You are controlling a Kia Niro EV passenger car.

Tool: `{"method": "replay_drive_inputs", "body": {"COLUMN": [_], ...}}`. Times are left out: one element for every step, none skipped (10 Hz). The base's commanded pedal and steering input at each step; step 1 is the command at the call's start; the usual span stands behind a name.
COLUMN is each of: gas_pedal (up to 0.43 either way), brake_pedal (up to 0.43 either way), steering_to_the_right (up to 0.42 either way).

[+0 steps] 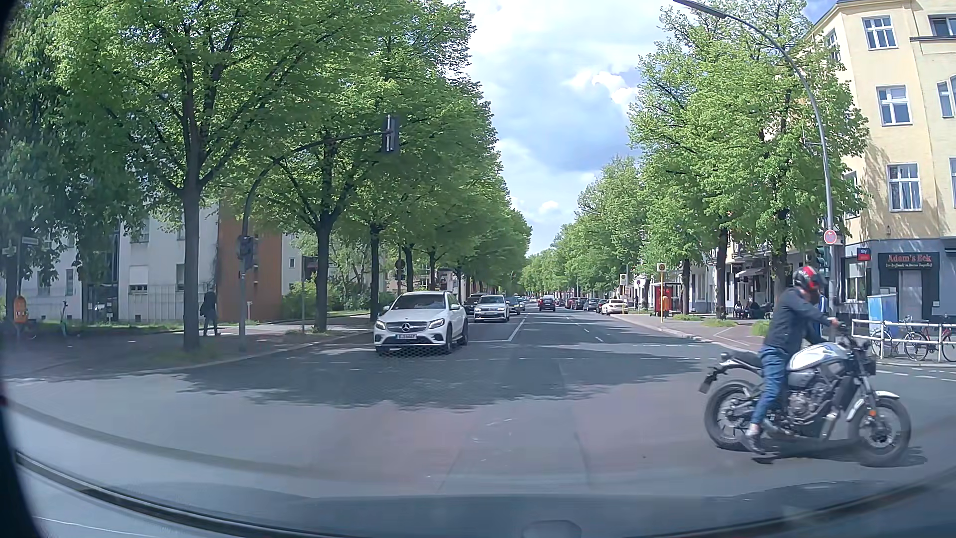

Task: Follow the waypoints while adhering to traffic rules and regulations

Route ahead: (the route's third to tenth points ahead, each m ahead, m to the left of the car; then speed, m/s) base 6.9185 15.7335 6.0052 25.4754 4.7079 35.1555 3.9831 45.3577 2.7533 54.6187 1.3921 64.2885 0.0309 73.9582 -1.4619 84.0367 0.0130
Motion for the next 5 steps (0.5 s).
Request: {"method": "replay_drive_inputs", "body": {"gas_pedal": [0.000,0.000,0.000,0.000,0.000], "brake_pedal": [0.244,0.280,0.335,0.341,0.366], "steering_to_the_right": [-0.769,-0.769,-0.769,-0.769,-0.769]}}
